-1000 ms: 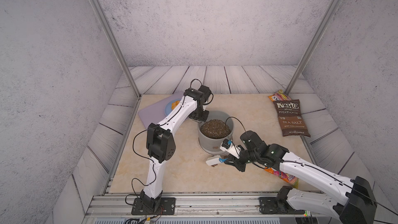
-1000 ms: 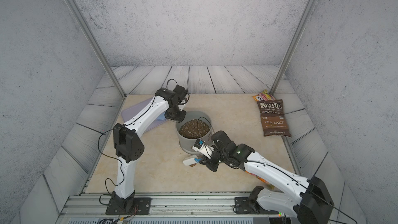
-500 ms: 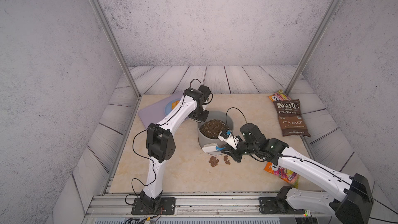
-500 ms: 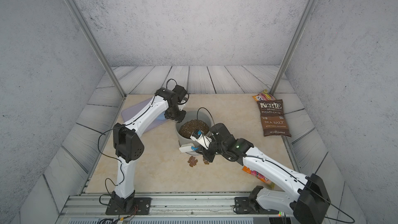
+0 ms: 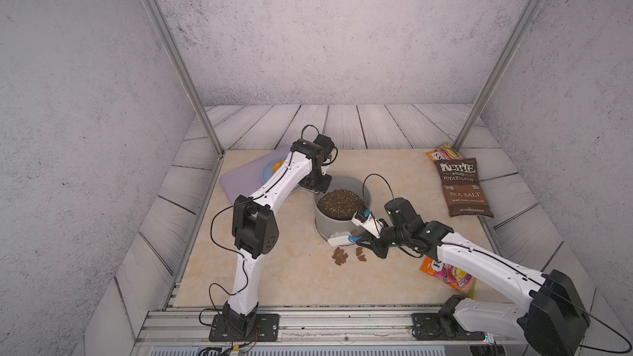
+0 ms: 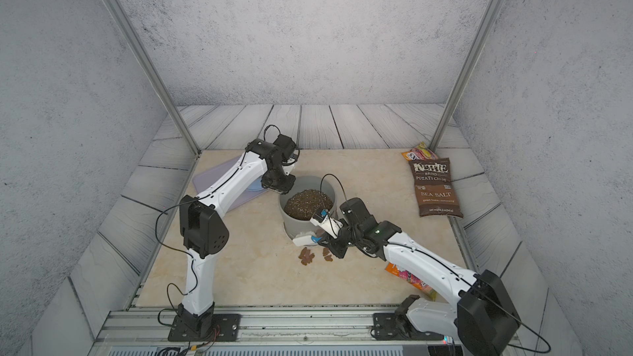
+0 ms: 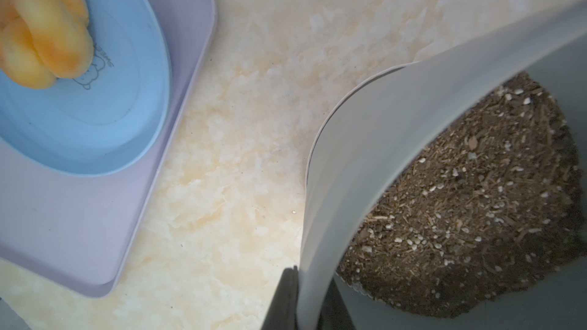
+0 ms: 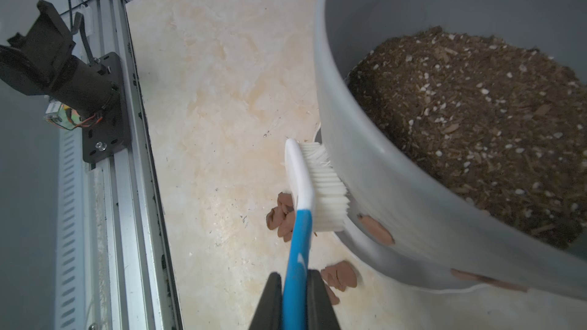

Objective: Scrub the dried mud off the ceramic pot
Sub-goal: Brush off the soil from the pot.

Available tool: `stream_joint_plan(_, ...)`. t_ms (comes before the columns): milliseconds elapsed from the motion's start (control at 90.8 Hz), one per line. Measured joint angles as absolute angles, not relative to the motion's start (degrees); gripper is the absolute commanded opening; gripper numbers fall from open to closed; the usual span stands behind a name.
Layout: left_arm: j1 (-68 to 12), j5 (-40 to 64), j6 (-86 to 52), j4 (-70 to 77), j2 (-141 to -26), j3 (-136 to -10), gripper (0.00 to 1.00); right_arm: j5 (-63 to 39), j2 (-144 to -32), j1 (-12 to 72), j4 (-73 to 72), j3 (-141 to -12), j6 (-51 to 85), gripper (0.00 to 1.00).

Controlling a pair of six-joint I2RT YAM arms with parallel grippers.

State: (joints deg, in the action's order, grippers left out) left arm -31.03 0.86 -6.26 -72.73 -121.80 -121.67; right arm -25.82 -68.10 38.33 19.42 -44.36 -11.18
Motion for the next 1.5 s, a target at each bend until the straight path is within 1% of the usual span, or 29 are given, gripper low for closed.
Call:
stream_joint_plan(297,-31.0,0.9,-5.9,-72.9,-122.0,-121.9,0.00,-25.5,-66.0,38.2,20.8,-43.3,-11.3,0.00)
stream_joint_plan(550,-30.9,0.9,-3.7,-73.2,-122.4,-122.7,0.00,-21.4,-62.9,43.9,24.5,-42.2,-9.5,0.00)
stream_joint_plan(760,-30.8,0.8,-2.3,-73.3,-122.6,-123.0,0.00,-21.1,-60.4,47.6,26.2,-42.8,-7.5,0.00)
stream_joint_plan(1057,-30.4,1.1,4.3,-72.5,-122.6,-123.0,0.00,-22.0,-60.7,46.9,31.2,-51.6,-11.4,0.00)
stream_joint_plan(1332,-30.3,1.6,7.8,-72.2,-122.7,-123.0,0.00,-24.8,-65.8,40.2,32.0,-53.6,-15.6,0.00)
stream_joint_plan(1497,-30.3,1.6,8.4,-71.9,-122.7,-122.9,0.00,-26.9,-68.9,38.7,32.9,-55.7,-17.6,0.00)
